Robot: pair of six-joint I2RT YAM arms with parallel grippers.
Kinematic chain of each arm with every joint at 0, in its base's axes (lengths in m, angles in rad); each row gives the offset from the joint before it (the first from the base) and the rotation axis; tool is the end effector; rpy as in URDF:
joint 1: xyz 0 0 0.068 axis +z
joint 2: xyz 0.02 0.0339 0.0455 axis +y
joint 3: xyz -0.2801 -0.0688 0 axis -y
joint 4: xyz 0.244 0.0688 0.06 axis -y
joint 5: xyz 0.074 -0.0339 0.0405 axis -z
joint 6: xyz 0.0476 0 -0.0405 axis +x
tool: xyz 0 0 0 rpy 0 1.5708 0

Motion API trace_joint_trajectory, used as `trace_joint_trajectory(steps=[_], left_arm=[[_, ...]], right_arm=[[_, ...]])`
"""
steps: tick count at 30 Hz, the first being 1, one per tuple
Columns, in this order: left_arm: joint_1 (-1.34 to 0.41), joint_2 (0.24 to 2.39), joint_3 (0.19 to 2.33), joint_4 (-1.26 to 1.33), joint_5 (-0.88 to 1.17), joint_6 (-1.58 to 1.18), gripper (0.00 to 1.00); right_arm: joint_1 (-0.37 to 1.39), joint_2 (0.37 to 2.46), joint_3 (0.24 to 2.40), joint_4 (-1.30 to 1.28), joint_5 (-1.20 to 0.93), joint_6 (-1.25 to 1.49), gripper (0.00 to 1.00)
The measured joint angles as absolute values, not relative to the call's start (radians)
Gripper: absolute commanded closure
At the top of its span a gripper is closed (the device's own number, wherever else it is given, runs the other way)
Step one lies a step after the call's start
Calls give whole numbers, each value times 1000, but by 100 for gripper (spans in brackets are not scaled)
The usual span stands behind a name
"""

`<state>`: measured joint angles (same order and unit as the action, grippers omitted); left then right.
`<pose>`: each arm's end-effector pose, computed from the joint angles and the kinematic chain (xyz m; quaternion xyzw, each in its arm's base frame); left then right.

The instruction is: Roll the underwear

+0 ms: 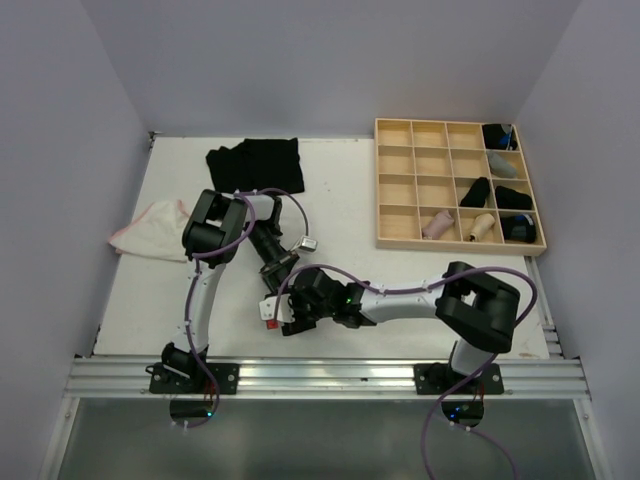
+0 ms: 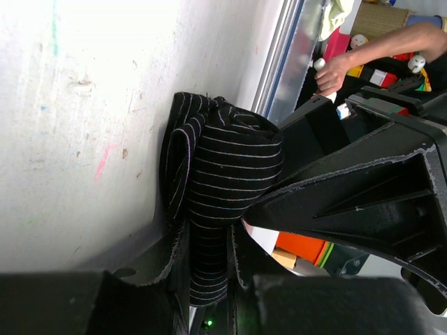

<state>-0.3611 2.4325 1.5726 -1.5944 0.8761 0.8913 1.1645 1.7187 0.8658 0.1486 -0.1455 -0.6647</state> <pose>0.3206 -0.1602 0.0839 -0.3328 -0.7696 0.4715 0.2732 0.1356 0.3327 0.1678 -0.7358 0.5281 0.1675 0.3894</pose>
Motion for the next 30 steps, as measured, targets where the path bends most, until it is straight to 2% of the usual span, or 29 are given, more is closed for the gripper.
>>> trace_joint_trajectory(steps=[7, 11, 16, 17, 20, 21, 22, 30], left_arm=[[-361, 2432, 1572, -1589, 885, 891, 83], [-357, 2430, 1568, -1581, 884, 892, 81], [-333, 2429, 1565, -1580, 869, 900, 79], [-329, 2428, 1564, -1580, 866, 901, 78], [-327, 2427, 1562, -1580, 863, 905, 78], [-327, 2426, 1562, -1581, 863, 908, 76], [-327, 2426, 1562, -1581, 863, 909, 74], [-329, 2383, 1538, -1554, 871, 904, 41]], right_arm=[[1158, 1716, 854, 156, -152, -682, 39], [1155, 1736, 875, 147, -151, -688, 45], [1139, 1795, 960, 88, -155, -691, 62], [1137, 1802, 971, 78, -157, -690, 74], [1124, 1813, 997, 51, -181, -692, 89], [1117, 1813, 999, 46, -199, -692, 97], [1109, 1812, 1001, 41, -223, -691, 99], [1018, 1804, 1034, -34, -435, -688, 100]])
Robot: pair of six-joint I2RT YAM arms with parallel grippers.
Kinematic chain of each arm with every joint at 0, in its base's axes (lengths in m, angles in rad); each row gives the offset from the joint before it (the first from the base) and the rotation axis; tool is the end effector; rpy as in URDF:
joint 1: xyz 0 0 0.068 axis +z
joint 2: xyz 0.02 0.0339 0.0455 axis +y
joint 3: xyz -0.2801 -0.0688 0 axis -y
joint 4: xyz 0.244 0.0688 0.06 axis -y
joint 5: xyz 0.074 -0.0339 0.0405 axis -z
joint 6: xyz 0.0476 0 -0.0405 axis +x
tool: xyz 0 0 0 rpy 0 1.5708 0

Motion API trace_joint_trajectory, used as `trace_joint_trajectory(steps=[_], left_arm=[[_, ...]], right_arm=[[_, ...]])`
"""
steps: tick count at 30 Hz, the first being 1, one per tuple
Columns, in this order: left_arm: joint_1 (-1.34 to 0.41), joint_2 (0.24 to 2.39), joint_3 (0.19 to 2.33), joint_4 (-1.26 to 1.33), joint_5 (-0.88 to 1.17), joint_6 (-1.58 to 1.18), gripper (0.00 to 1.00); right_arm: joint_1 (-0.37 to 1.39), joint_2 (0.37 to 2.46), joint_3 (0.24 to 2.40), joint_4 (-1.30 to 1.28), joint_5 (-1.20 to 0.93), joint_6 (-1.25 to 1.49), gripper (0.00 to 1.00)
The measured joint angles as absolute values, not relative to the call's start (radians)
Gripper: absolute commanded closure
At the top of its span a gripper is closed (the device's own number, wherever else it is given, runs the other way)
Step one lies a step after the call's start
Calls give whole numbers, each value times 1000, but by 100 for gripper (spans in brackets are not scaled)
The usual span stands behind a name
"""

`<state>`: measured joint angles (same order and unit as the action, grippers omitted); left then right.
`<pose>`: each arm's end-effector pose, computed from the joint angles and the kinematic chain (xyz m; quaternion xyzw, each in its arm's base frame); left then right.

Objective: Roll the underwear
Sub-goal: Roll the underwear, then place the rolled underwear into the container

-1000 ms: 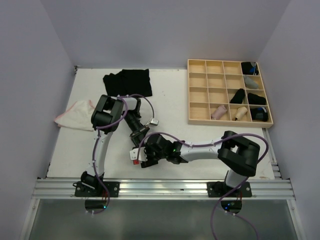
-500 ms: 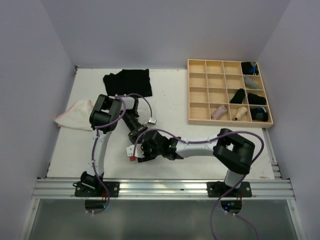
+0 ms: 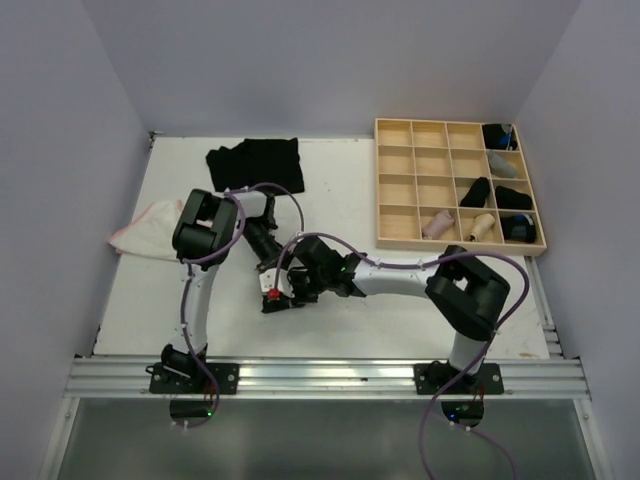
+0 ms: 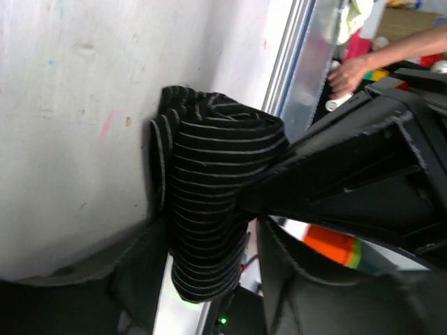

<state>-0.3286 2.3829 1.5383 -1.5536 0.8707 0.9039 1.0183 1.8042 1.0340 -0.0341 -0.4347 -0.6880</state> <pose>0.3225 -0.1484 0.0928 -0.3415 -0.7755 0.4737 0.2400 0.1839 0.3365 0.1748 -0.7353 0.5348 0.2573 0.3273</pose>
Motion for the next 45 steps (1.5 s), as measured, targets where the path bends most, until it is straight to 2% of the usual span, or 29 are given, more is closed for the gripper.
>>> trace_joint_trajectory(steps=[5, 9, 12, 21, 27, 30, 32, 39, 45], left_arm=[[-325, 2245, 1512, -1417, 871, 869, 23], [-299, 2094, 1453, -1186, 867, 857, 19], [-271, 1937, 1330, -1024, 843, 854, 16], [-234, 1318, 821, -611, 710, 826, 19], [-249, 1124, 665, -395, 592, 804, 19], [-272, 1087, 618, -324, 548, 804, 23], [-289, 1113, 616, -317, 542, 805, 30], [-343, 1355, 703, -457, 646, 860, 34], [-345, 1473, 785, -569, 722, 926, 43]], right_arm=[[988, 1807, 1047, -62, -451, -689, 100], [980, 1816, 1061, -73, -463, -688, 100], [978, 1821, 1068, -79, -464, -686, 100], [984, 1838, 1083, -81, -477, -705, 100], [991, 1853, 1095, -85, -509, -742, 100], [994, 1857, 1096, -85, -517, -763, 100], [995, 1856, 1093, -78, -516, -763, 100], [982, 1839, 1042, -13, -515, -708, 100], [974, 1832, 1027, 2, -515, -693, 100]])
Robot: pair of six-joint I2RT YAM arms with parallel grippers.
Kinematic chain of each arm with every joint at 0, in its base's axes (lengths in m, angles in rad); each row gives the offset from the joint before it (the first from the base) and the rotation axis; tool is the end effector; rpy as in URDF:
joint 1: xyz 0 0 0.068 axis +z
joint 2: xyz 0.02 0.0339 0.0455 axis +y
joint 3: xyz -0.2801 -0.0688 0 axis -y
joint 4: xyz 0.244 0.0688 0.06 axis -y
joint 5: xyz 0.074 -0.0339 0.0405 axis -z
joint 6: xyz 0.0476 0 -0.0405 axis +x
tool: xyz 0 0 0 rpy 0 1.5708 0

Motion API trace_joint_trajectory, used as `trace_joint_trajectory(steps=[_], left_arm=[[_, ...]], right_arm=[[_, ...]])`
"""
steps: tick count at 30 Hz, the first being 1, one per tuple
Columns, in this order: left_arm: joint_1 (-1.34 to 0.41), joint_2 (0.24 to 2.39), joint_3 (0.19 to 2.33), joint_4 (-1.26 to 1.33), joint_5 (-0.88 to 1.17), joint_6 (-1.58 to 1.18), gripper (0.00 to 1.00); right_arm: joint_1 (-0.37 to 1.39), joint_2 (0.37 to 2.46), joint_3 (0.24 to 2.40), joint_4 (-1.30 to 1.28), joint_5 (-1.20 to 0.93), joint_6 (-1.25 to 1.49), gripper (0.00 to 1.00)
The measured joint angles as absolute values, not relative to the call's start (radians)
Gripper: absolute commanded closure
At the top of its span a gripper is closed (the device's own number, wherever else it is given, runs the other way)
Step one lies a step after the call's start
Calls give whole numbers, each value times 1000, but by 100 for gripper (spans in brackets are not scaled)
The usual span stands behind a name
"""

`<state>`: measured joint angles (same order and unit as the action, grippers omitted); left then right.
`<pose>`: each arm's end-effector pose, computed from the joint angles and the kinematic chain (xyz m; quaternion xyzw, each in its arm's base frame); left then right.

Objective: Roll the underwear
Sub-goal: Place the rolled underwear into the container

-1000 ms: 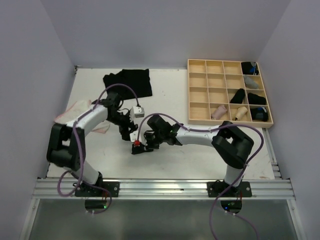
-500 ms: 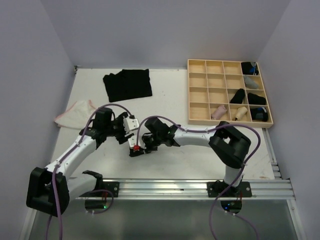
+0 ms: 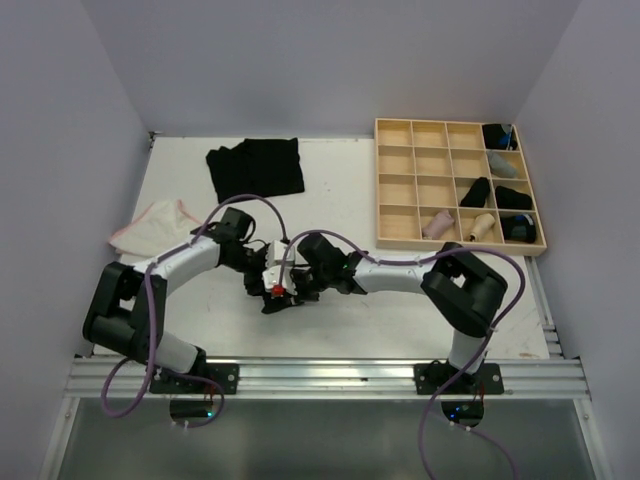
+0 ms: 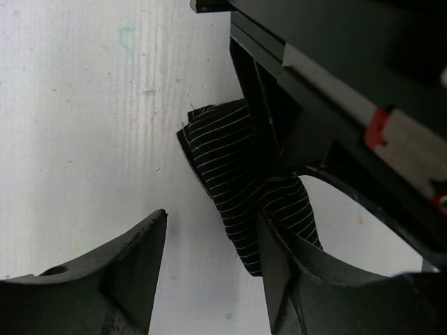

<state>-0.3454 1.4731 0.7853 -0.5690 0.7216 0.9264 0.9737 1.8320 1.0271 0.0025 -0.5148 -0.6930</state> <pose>0.2276 -0.1153 0.1794 0.5932 0.7107 -0.2922 0.2400 0.1970 0.3315 0.1668 -0.7278 0.5322 0.2844 0.3259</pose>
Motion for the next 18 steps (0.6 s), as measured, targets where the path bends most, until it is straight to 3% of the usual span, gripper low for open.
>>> trace_joint_trajectory(steps=[3, 4, 7, 18], left_arm=[[-345, 1518, 810, -604, 738, 927, 52], [-345, 1532, 818, -613, 743, 926, 55], [-352, 1603, 855, -628, 734, 886, 62], [-374, 1736, 954, -672, 770, 784, 69]], right_arm=[[971, 1829, 1022, 4, -515, -693, 93], [969, 1826, 1018, 4, -515, -693, 85], [974, 1810, 1004, 17, -488, -705, 75], [982, 1720, 907, 43, -401, -777, 49]])
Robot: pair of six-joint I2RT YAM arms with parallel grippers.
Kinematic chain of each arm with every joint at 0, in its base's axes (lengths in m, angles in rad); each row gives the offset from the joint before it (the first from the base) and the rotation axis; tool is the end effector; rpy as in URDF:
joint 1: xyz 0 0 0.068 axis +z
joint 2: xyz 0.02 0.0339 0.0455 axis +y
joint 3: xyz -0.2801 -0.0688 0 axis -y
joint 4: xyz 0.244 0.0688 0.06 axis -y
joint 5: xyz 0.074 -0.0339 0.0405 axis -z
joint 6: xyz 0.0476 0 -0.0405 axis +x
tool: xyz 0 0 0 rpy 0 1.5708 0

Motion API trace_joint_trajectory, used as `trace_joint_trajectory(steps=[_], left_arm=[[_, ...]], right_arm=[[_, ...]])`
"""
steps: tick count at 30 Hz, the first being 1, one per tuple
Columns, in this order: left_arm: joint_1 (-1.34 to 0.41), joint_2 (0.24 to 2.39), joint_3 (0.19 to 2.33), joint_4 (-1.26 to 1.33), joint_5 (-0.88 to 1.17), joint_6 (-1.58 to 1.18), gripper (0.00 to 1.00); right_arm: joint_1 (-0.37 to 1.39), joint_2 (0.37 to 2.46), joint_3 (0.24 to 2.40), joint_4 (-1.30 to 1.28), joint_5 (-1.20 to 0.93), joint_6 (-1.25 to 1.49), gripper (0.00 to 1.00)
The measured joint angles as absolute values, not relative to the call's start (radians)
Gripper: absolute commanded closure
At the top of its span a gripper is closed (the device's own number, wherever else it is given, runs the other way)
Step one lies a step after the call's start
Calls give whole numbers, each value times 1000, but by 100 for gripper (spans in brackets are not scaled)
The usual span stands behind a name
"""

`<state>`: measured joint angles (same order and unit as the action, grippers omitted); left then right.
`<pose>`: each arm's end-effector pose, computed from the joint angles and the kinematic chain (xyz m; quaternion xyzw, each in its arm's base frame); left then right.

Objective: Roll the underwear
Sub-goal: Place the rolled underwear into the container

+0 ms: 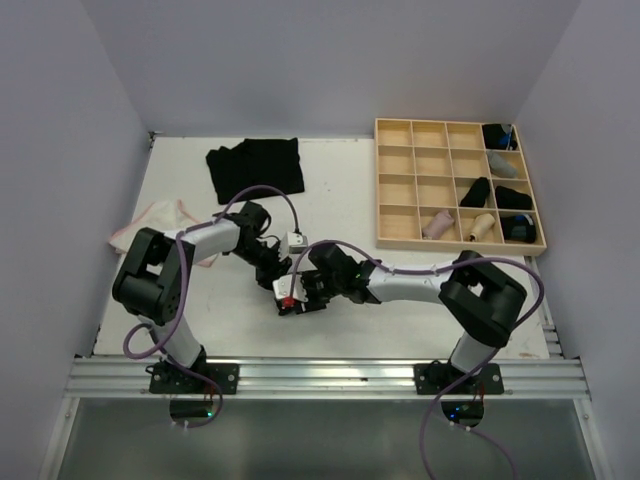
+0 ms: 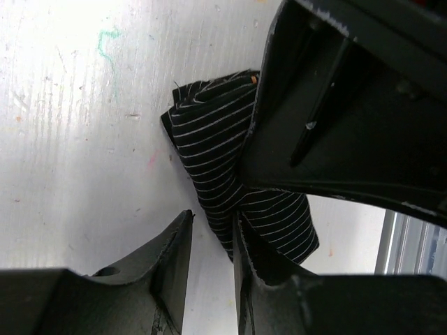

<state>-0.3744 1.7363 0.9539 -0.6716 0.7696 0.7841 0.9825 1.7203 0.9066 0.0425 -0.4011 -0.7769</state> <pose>0.2616 -0.1384 0.1529 0.5248 0.7624 -0.3559 0.1292 0.1829 0.3076 0.1722 -0.7450 0.5156 0.2217 0.3606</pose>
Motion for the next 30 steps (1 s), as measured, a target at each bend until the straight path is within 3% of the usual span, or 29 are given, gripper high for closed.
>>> trace_joint_trajectory(steps=[9, 17, 23, 25, 26, 28, 30], left_arm=[[-387, 1771, 977, -683, 739, 796, 69], [-389, 1776, 986, -695, 734, 804, 68], [-382, 1782, 997, -714, 737, 803, 61], [-356, 1794, 1015, -748, 748, 802, 56], [-337, 1799, 1023, -759, 749, 802, 53], [-266, 1808, 1050, -788, 755, 804, 43], [-191, 1807, 1080, -796, 735, 804, 31]], right_arm=[[982, 1671, 807, 108, -304, -843, 34], [975, 1684, 785, 154, -274, -923, 35], [974, 1749, 851, 136, -279, -953, 62], [973, 1775, 888, 118, -281, -962, 81], [972, 1777, 896, 113, -282, -969, 82], [968, 1783, 918, 78, -289, -976, 100], [966, 1787, 941, 39, -294, -980, 100]])
